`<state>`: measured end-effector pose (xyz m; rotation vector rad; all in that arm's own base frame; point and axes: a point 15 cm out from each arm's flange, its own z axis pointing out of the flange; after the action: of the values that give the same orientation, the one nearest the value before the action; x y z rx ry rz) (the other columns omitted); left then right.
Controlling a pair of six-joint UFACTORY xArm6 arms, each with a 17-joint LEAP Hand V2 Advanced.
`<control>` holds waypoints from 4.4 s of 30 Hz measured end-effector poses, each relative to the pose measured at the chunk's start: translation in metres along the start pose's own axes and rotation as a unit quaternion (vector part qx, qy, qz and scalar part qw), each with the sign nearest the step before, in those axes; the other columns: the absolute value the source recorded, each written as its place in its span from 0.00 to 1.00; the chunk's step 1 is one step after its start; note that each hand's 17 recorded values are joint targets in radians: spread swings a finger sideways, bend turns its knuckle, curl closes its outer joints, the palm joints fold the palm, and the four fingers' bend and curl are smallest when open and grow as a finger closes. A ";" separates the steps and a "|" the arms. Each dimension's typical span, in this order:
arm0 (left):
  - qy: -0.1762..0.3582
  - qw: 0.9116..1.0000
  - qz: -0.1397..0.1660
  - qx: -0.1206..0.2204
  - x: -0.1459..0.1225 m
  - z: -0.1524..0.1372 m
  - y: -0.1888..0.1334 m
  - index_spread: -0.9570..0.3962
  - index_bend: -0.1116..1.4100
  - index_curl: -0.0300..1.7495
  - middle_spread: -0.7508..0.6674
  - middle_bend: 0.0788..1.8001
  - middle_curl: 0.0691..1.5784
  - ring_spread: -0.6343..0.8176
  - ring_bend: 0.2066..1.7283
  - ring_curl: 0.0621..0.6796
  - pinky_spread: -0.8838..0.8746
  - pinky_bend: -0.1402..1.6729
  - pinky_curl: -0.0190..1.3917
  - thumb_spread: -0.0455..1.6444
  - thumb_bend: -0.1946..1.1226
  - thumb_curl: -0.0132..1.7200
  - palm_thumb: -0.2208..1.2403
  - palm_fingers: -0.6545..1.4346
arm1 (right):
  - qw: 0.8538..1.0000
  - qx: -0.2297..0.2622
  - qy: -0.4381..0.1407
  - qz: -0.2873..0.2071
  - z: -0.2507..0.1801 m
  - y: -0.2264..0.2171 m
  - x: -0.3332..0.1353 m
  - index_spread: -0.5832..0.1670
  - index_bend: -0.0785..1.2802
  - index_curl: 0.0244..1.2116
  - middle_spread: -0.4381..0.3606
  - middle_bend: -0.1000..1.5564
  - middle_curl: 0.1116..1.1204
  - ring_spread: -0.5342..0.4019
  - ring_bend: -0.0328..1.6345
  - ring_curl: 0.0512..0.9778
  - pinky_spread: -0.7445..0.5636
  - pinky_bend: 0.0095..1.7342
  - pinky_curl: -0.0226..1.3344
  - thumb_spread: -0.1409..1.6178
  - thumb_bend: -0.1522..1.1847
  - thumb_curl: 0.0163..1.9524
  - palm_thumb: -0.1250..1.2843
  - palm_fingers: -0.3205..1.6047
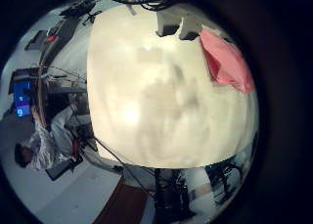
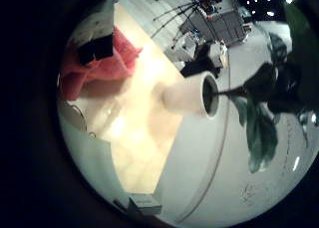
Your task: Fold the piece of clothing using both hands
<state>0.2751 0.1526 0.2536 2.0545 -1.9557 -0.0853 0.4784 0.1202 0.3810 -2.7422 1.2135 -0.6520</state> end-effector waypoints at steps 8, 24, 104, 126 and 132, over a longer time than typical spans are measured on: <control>0.012 1.000 -0.015 0.007 -0.015 -0.003 0.020 0.76 0.19 0.21 0.72 0.06 0.15 0.75 0.18 0.24 0.74 0.25 0.23 0.72 0.13 0.19 0.41 0.36 | 0.995 0.020 -0.044 -0.088 0.018 -0.096 -0.098 0.43 0.85 0.58 0.38 0.83 0.66 0.35 0.82 0.66 0.32 0.72 0.49 0.61 0.11 0.44 0.87 0.78; 0.019 0.999 -0.028 0.010 -0.019 0.004 0.038 0.76 0.19 0.21 0.72 0.06 0.15 0.75 0.18 0.24 0.74 0.24 0.24 0.72 0.13 0.18 0.41 0.36 | 0.978 0.071 -0.067 -0.185 0.025 -0.205 -0.221 0.42 0.85 0.58 0.38 0.82 0.66 0.35 0.82 0.66 0.32 0.73 0.48 0.65 0.11 0.47 0.85 0.77; 0.073 0.978 0.194 0.033 0.139 0.057 -0.012 0.79 0.18 0.19 0.70 0.08 0.16 0.75 0.18 0.26 0.74 0.24 0.24 0.74 0.14 0.20 0.51 0.35 | 0.989 0.096 -0.114 -0.020 -0.020 -0.062 -0.093 0.45 0.88 0.55 0.38 0.81 0.67 0.35 0.82 0.63 0.31 0.73 0.44 0.62 0.11 0.50 0.84 0.79; 0.117 0.984 0.053 0.120 0.042 0.023 0.043 0.75 0.21 0.23 0.57 0.15 0.21 0.63 0.15 0.23 0.68 0.16 0.19 0.71 0.13 0.25 0.57 0.47 | 0.968 0.092 -0.144 -0.185 -0.003 -0.149 -0.258 0.43 0.86 0.55 0.37 0.81 0.67 0.36 0.83 0.63 0.31 0.73 0.44 0.65 0.10 0.48 0.81 0.76; 0.117 0.982 0.032 0.144 0.031 0.014 0.056 0.72 0.23 0.26 0.51 0.21 0.25 0.58 0.17 0.24 0.66 0.17 0.17 0.70 0.13 0.27 0.57 0.48 | 0.970 0.098 -0.175 -0.136 0.014 -0.175 -0.243 0.39 0.77 0.54 0.35 0.78 0.63 0.32 0.79 0.58 0.22 0.69 0.41 0.73 0.10 0.43 0.70 0.72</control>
<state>0.2192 0.1178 0.2598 2.0574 -1.9753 0.4578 0.4593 0.4140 0.3234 -2.7207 0.6696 -0.2648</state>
